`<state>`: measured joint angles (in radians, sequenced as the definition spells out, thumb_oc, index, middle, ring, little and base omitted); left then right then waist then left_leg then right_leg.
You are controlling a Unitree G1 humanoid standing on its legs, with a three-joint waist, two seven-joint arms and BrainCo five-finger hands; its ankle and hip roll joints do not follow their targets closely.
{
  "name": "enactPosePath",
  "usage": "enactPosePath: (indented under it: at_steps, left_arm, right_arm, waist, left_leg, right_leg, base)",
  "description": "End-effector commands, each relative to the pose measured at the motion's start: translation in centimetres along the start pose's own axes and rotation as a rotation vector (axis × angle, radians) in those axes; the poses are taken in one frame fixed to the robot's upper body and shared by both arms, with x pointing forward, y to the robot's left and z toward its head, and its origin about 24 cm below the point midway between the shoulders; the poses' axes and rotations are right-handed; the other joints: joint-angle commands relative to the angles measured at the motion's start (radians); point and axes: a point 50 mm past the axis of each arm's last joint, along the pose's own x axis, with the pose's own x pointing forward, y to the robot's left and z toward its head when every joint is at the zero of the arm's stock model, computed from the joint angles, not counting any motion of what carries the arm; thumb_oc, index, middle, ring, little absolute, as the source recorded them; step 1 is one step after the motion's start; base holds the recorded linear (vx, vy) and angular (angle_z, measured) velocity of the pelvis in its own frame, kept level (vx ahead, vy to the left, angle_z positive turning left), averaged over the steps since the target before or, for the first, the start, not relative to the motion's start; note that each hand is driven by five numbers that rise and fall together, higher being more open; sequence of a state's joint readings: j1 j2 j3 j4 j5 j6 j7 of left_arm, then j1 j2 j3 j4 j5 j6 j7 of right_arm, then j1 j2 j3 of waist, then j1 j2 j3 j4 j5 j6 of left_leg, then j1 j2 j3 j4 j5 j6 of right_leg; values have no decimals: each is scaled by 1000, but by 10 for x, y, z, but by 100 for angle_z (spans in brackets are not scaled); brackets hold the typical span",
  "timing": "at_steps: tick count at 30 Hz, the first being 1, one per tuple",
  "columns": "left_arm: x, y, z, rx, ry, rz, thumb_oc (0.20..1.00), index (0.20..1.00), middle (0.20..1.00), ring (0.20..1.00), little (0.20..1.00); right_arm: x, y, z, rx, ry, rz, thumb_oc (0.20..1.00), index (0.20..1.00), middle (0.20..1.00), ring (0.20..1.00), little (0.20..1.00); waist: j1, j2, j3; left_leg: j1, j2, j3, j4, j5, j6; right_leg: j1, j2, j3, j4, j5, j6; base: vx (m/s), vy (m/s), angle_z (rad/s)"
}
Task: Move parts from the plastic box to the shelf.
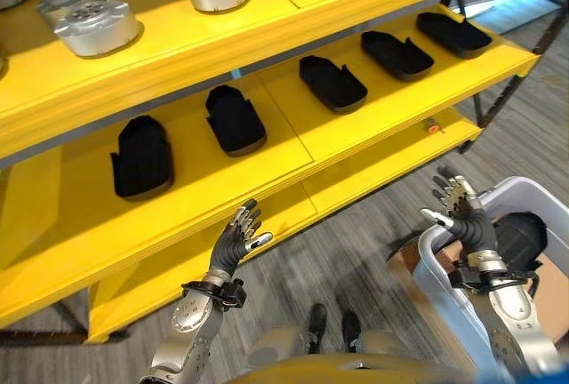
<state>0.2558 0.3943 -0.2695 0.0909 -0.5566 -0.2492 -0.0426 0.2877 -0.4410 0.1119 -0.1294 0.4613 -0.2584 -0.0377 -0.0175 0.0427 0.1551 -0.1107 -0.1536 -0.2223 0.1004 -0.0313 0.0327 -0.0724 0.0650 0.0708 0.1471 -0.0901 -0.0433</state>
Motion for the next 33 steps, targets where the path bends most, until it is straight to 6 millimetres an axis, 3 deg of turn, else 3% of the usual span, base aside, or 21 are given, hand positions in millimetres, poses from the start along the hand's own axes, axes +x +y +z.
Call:
enactPosePath:
  at_steps: [1,8,15,16,17,18,19,20,21,22,23,24,25,27,28,29,31,32,33]
  left_arm:
    - [11,2,26,10,-138,-8,1000,1000,1000,1000,1000]
    - [9,2,24,14,-121,-8,1000,1000,1000,1000,1000]
    - [15,2,27,33,-134,11,1000,1000,1000,1000,1000]
    - [16,2,29,36,-144,14,1000,1000,1000,1000,1000]
    - [18,3,32,41,-154,19,1000,1000,1000,1000,1000]
    - [19,4,36,41,-172,37,1000,1000,1000,1000,1000]
    - [19,4,36,41,-172,37,1000,1000,1000,1000,1000]
    - [18,6,36,33,-172,52,1000,1000,1000,1000,1000]
    - [18,6,36,33,-173,52,1000,1000,1000,1000,1000]
    - [18,9,35,31,-165,71,1000,1000,1000,1000,1000]
    - [18,11,35,32,-166,77,1000,1000,1000,1000,1000]
    - [15,15,36,32,-170,102,1000,1000,1000,1000,1000]
    - [15,15,36,32,-170,102,1000,1000,1000,1000,1000]
    - [14,19,37,54,-167,117,1000,1000,1000,1000,1000]
    - [14,19,35,73,-157,113,1000,1000,1000,1000,1000]
    - [16,18,33,69,-152,109,1000,1000,1000,1000,1000]
    - [19,11,32,56,-149,71,1000,1000,1000,1000,1000]
    - [19,11,32,56,-149,70,1000,1000,1000,1000,1000]
    - [18,9,32,5,-158,73,1000,1000,1000,1000,1000]
  right_arm:
    - [12,9,16,28,-108,39,1000,1000,1000,1000,1000]
    - [11,15,11,61,-73,69,1000,1000,1000,1000,1000]
    - [14,28,13,84,-72,131,1000,1000,1000,1000,1000]
    - [16,31,14,80,-80,146,1000,1000,1000,1000,1000]
    - [20,35,16,80,-92,160,1000,1000,1000,1000,1000]
    - [24,42,17,83,-104,170,1000,1000,1000,1000,1000]
    - [24,42,17,83,-105,170,1000,1000,1000,1000,1000]
    - [30,48,15,83,-100,176,1000,1000,1000,1000,1000]
    - [30,48,15,83,-100,177,1000,1000,1000,1000,1000]
    - [36,51,15,69,-102,184,1000,1000,1000,1000,1000]
    - [38,52,16,64,-104,188,1000,1000,1000,1000,1000]
    - [39,53,16,59,-101,193,1000,1000,1000,1000,1000]
    - [39,53,16,59,-101,193,1000,1000,1000,1000,1000]
    - [40,55,18,58,-110,204,1000,1000,1000,1000,1000]
    - [39,52,17,52,-100,196,1000,1000,1000,1000,1000]
    - [39,52,16,55,-98,191,1000,1000,1000,1000,1000]
    - [35,40,24,38,-122,180,1000,1000,1000,1000,1000]
    - [35,40,24,38,-122,180,1000,1000,1000,1000,1000]
    - [34,33,31,40,-147,173,1000,1000,1000,1000,1000]
  waist:
    - [-16,-51,-29]
    - [-24,-66,-45]
    - [-58,-69,-27]
    - [-54,-68,-11]
    - [-40,-68,-1]
    - [-6,-57,9]
    - [-6,-57,9]
    - [13,-42,8]
    - [12,-42,9]
    - [16,-31,5]
    - [14,-32,4]
    - [11,-35,5]
    - [12,-35,5]
    - [20,-34,3]
    - [27,-55,-9]
    - [19,-65,-18]
    - [-14,-70,-26]
    - [-14,-69,-26]
    - [-11,-82,17]
  left_leg:
    - [49,-7,36,-77,78,12]
    - [95,15,104,-105,58,31]
    - [127,41,197,-164,66,45]
    - [130,49,225,-166,61,44]
    - [125,62,262,-164,56,38]
    - [126,85,305,-157,42,30]
    - [126,85,304,-157,42,30]
    - [145,113,365,-165,26,22]
    - [146,113,364,-165,26,22]
    - [176,132,404,-167,-7,19]
    - [182,130,414,-169,-12,22]
    - [181,126,439,-168,-7,27]
    - [181,126,440,-169,-7,27]
    - [206,136,462,-170,-36,17]
    - [213,134,476,-158,-57,10]
    - [209,148,480,-139,-67,1]
    - [196,242,488,-30,-83,-57]
    - [194,245,488,-26,-84,-59]
    - [68,328,444,321,43,-119]
  right_leg:
    - [82,-12,-24,-156,92,89]
    - [89,-9,33,-142,100,99]
    - [-4,20,112,-19,105,133]
    - [-28,10,73,14,95,143]
    - [-50,-26,-14,23,91,153]
    - [-50,-120,-211,29,67,156]
    - [-50,-120,-212,29,67,156]
    - [-32,-228,-400,41,66,145]
    - [-31,-228,-401,41,65,145]
    - [-50,-296,-419,67,80,169]
    - [-49,-310,-407,47,104,181]
    - [-65,-346,-403,7,180,195]
    - [-65,-346,-402,6,180,195]
    - [-57,-395,-457,-19,220,236]
    - [-2,-397,-501,-74,220,243]
    - [1,-376,-476,-72,206,239]
    - [36,-284,-428,-100,151,189]
    - [37,-282,-429,-101,150,188]
    - [75,-191,-391,-131,94,85]
  base:
    - [87,116,-48]
    - [38,101,-34]
    - [-43,77,-49]
    - [-136,32,-62]
    - [-94,0,-101]
    - [-64,-7,-145]
    - [-31,-16,-189]
    - [-4,-13,-159]
    - [97,-29,-166]
    - [124,-43,-129]
    - [117,-119,-114]
    - [16,-100,-73]
    - [65,-125,-78]
    - [165,-173,-46]
    - [200,-321,-36]
    - [283,-496,-29]
    - [298,-588,-28]
    - [271,-812,-61]
    - [135,-530,-57]
